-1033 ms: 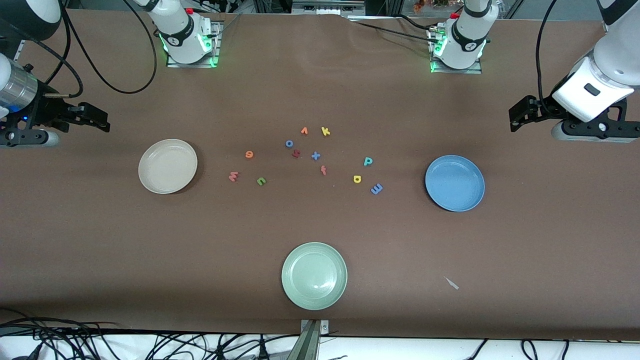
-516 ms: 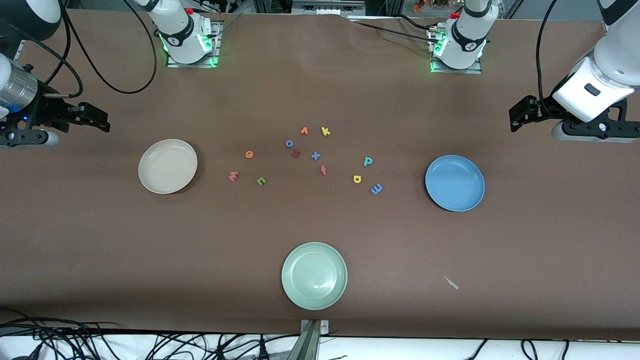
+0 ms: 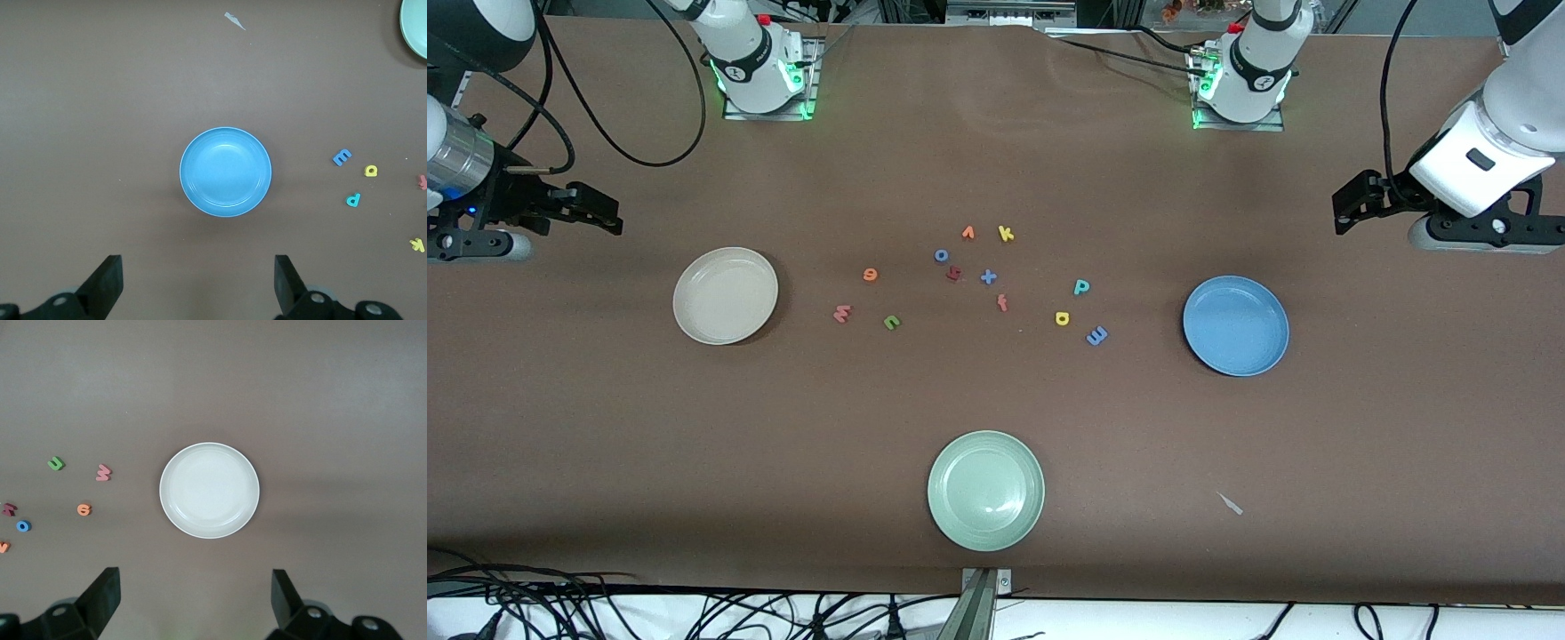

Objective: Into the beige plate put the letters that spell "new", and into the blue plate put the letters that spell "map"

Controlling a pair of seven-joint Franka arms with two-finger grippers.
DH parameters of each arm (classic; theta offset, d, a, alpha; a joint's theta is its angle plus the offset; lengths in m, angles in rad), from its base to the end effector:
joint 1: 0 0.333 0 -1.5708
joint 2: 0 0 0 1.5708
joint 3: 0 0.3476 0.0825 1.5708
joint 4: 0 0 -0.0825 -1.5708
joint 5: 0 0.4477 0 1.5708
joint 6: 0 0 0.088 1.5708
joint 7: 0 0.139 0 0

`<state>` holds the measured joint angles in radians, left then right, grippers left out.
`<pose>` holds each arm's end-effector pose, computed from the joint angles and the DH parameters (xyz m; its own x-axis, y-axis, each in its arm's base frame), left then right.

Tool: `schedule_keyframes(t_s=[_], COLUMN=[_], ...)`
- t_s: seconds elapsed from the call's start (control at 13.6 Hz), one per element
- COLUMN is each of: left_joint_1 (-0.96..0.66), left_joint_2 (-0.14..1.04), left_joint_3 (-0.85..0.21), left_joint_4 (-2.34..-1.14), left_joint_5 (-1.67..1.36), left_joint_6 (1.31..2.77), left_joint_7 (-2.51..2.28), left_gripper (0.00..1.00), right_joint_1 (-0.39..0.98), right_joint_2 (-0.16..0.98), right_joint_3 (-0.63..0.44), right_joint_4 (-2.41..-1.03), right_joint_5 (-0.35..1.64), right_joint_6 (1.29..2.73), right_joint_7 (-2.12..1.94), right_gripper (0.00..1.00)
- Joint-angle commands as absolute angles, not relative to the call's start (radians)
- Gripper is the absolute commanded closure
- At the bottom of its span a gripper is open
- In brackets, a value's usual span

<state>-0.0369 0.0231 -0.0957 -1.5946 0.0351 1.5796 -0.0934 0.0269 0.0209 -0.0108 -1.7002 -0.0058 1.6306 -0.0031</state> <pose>0.6194 -0.0771 0.5979 0.9986 -0.0395 -0.0348 -0.0408 -0.9985 -0.0363 0.6198 0.0093 0.5470 0.9957 0.0195 -0.0904 0.0201 -0.9998 0.0057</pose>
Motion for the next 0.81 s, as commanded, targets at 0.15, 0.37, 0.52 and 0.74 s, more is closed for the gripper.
schedule_keyframes(t_s=[0.15,0.37,0.52,0.74], left_joint_1=[-0.038,-0.038,-0.038,-0.041], left_joint_2=[0.038,0.038,0.038,0.038], left_joint_3=[-0.098,-0.098,-0.098,-0.098], left_joint_4=[-1.566,-1.565,-1.566,-1.565], left_joint_5=[0.049,0.049,0.049,0.051], left_joint_6=[1.572,1.571,1.571,1.571], left_joint_7=[-0.094,-0.090,-0.089,-0.092], left_gripper=[0.00,0.00,0.00,0.00], right_joint_1=[0.021,0.021,0.021,0.021], right_joint_2=[0.015,0.015,0.015,0.015], right_joint_3=[-0.006,-0.006,-0.006,-0.006], right_joint_4=[-1.703,-1.704,-1.704,-1.704], right_joint_5=[0.005,0.005,0.005,0.005], right_joint_6=[1.625,1.624,1.624,1.624], right_joint_7=[-0.002,-0.002,-0.002,-0.002], right_gripper=[0.00,0.00,0.00,0.00])
